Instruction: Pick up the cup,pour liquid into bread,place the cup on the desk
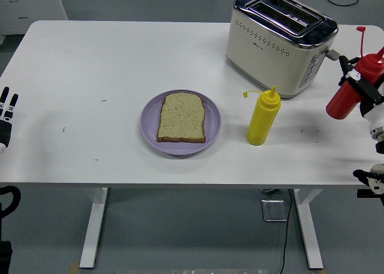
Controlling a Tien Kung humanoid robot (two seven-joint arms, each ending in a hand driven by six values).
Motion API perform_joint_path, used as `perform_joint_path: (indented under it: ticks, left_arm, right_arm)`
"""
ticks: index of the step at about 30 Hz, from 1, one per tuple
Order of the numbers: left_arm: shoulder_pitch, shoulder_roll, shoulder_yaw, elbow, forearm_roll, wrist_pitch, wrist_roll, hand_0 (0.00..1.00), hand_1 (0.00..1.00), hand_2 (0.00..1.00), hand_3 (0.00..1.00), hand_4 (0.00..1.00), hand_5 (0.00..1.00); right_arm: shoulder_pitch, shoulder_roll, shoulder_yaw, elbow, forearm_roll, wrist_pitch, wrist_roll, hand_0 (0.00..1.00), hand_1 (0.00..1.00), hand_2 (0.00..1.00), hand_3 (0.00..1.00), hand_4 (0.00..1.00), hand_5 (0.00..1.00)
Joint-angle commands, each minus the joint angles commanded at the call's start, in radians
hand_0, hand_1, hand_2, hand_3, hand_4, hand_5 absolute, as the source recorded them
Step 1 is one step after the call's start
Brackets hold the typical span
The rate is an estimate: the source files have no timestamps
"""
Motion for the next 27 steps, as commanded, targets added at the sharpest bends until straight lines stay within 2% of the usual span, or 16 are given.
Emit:
perform_joint_path:
  ticks: [5, 10, 15, 21, 27]
  left_arm:
    - [-0.002, 0.0, -0.005, 0.0, 0.0, 0.001, 0.0, 0.818, 0.81, 0.855, 0.767, 0.632, 0.998]
    - [-0.003, 0.0, -0.008, 0.0, 0.0, 0.001, 0.0, 0.817, 0.809, 0.854, 0.766, 0.632, 0.998]
    - [-0.004, 0.0, -0.011, 0.0, -0.001, 0.004, 0.0, 0.817, 0.809, 0.854, 0.766, 0.632, 0.998]
    - [-0.004, 0.0, -0.012, 0.0, -0.002, 0.005, 0.0, 0.817, 0.809, 0.853, 0.764, 0.631, 0.998]
    - [-0.003, 0.0, -0.014, 0.0, -0.001, 0.004, 0.001, 0.817, 0.809, 0.852, 0.762, 0.631, 0.998]
  right_arm:
    - [0.058, -0.032, -0.012, 0.055, -0.173, -0.057, -0.031, 0.002, 0.017, 0.168, 0.299, 0.794, 0.217]
    - [0.133, -0.055, -0.064, 0.09, -0.375, -0.116, -0.068, 0.002, 0.017, 0.164, 0.296, 0.79, 0.233]
    - [0.224, -0.065, -0.135, 0.098, -0.582, -0.138, -0.131, 0.002, 0.017, 0.164, 0.296, 0.79, 0.233]
    - [0.361, -0.06, -0.238, 0.061, -0.836, -0.081, -0.254, 0.002, 0.017, 0.166, 0.298, 0.787, 0.241]
    - [0.485, -0.037, -0.338, -0.006, -1.089, 0.019, -0.322, 0.002, 0.024, 0.169, 0.302, 0.78, 0.241]
